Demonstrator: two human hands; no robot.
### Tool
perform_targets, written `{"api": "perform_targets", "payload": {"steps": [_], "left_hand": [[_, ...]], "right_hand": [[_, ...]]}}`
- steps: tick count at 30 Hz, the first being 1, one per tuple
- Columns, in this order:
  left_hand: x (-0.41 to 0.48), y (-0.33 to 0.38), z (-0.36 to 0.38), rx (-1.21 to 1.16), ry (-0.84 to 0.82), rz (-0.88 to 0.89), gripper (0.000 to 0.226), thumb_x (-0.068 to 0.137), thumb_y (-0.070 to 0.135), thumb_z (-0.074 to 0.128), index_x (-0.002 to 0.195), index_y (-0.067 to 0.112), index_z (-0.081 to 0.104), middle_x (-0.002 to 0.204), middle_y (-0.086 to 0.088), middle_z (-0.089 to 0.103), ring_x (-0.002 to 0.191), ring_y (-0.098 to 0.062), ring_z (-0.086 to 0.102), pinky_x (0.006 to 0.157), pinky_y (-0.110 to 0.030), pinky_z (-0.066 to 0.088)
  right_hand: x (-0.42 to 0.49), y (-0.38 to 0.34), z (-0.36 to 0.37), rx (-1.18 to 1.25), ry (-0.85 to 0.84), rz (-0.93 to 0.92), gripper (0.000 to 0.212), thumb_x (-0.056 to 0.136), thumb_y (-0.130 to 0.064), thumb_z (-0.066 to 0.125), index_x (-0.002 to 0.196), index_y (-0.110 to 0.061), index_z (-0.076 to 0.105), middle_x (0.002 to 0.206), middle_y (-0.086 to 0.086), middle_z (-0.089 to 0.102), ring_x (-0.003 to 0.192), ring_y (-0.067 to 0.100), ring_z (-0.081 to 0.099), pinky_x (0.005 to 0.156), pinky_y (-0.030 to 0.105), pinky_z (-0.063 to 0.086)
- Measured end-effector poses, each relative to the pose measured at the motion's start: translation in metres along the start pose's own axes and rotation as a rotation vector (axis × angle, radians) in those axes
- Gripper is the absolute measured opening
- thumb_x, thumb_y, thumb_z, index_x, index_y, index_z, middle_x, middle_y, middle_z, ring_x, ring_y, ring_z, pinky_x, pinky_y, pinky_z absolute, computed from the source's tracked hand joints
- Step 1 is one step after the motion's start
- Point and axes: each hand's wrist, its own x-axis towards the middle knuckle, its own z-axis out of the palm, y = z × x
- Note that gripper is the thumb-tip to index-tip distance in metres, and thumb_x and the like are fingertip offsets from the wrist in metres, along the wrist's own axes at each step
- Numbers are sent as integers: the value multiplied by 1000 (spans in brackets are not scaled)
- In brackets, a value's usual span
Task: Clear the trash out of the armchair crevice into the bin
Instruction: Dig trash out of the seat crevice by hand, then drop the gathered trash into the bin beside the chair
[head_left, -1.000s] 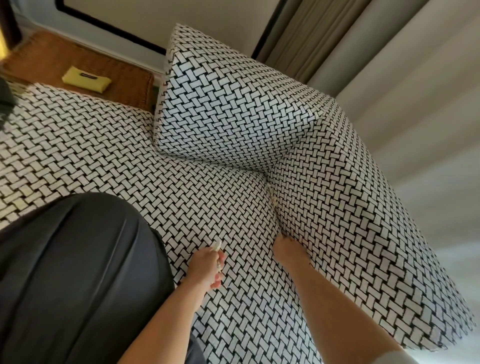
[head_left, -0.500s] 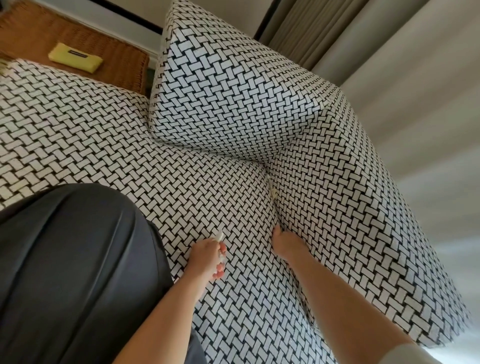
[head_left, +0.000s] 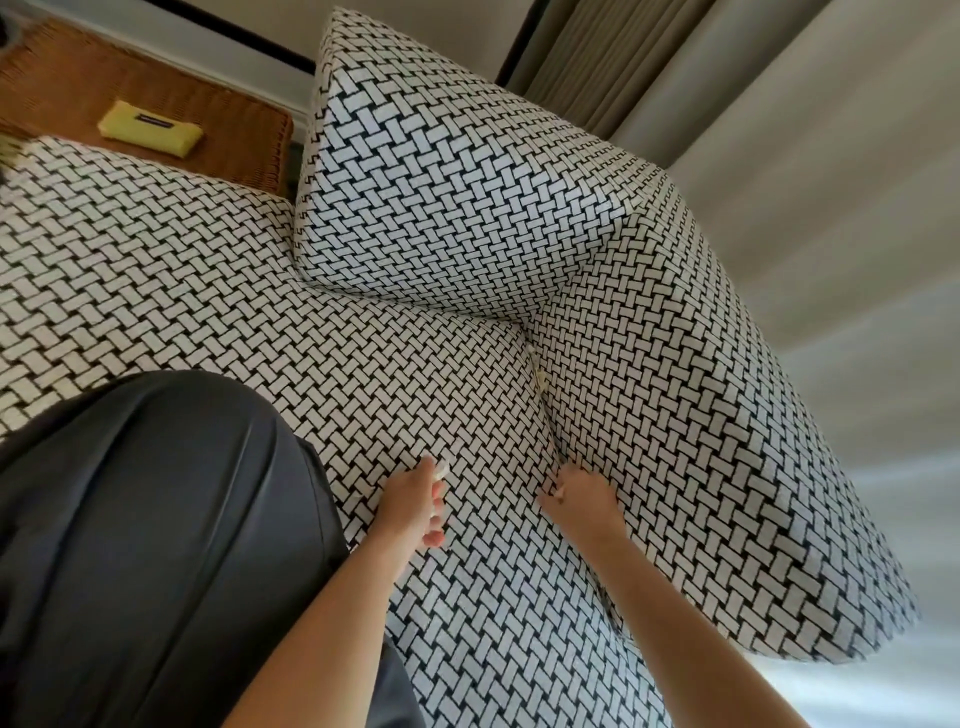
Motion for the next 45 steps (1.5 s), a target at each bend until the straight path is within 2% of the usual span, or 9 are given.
{"api": "perform_targets", "payload": {"steps": [7, 15, 17, 27, 30, 33, 38, 41, 45], "left_hand": [[-28, 29, -1, 66, 111, 71, 21, 96, 9, 38, 93, 3, 59, 74, -4, 51, 58, -12, 44, 42, -20, 39], [-84, 144, -71, 33, 93, 263, 24, 98, 17, 38, 78, 10, 49, 64, 1, 38, 46, -7, 30, 33, -16, 27], [-98, 166, -94, 61, 160, 292, 26, 99, 21, 38, 76, 12, 47, 64, 1, 38, 47, -8, 31, 35, -17, 28], [-137, 198, -288, 0, 647, 218, 30, 96, 22, 35, 75, 8, 50, 58, -2, 38, 46, -14, 33, 43, -19, 27], [-132, 178, -346, -29, 766, 225, 29, 96, 12, 38, 109, -4, 58, 82, -16, 57, 72, -28, 56, 63, -31, 48], [-114, 156, -392, -227, 900, 131, 38, 97, 15, 39, 128, -6, 46, 127, -23, 51, 115, -36, 50, 97, -42, 45], [-82, 152, -430, -241, 868, 156, 39, 95, 16, 43, 128, -6, 44, 127, -21, 52, 116, -35, 51, 84, -34, 46], [-65, 148, -450, -195, 888, 132, 42, 97, 21, 37, 131, -3, 41, 131, -25, 48, 119, -39, 47, 96, -42, 43], [-62, 147, -465, -229, 875, 107, 49, 99, 23, 31, 146, 21, 21, 147, -14, 30, 128, -35, 36, 105, -42, 34]], "right_hand": [[-7, -68, -36, 70, 87, -200, 23, 93, -7, 42, 116, -7, 47, 83, -1, 51, 57, 6, 48, 46, 15, 38], [-17, -219, -82, 199, 157, -541, 21, 95, -8, 38, 103, -4, 58, 77, 4, 57, 55, 9, 47, 45, 14, 38], [-25, -255, -94, 231, 181, -609, 21, 95, -10, 40, 102, -4, 60, 87, 7, 59, 67, 13, 52, 58, 18, 46], [-77, -437, -79, 383, 5, -965, 14, 93, -13, 52, 103, -8, 60, 104, 5, 60, 74, 12, 54, 56, 15, 41], [-91, -481, -53, 344, -73, -986, 11, 91, -12, 54, 99, -10, 61, 101, 4, 55, 77, 14, 56, 61, 20, 47], [-98, -518, -23, 307, -170, -972, 7, 88, -10, 55, 92, -11, 61, 95, 4, 55, 89, 22, 59, 80, 33, 52], [-90, -561, 33, 332, -320, -903, 16, 82, -10, 58, 74, -24, 55, 89, 15, 62, 80, 30, 63, 76, 45, 55], [-81, -576, 61, 382, -398, -824, 13, 82, -11, 55, 92, -19, 59, 95, 14, 61, 81, 30, 65, 74, 42, 57], [-79, -586, 73, 433, -654, -688, 50, 93, -10, 48, 140, -18, 33, 124, 17, 53, 76, 22, 65, 64, 30, 55]]}}
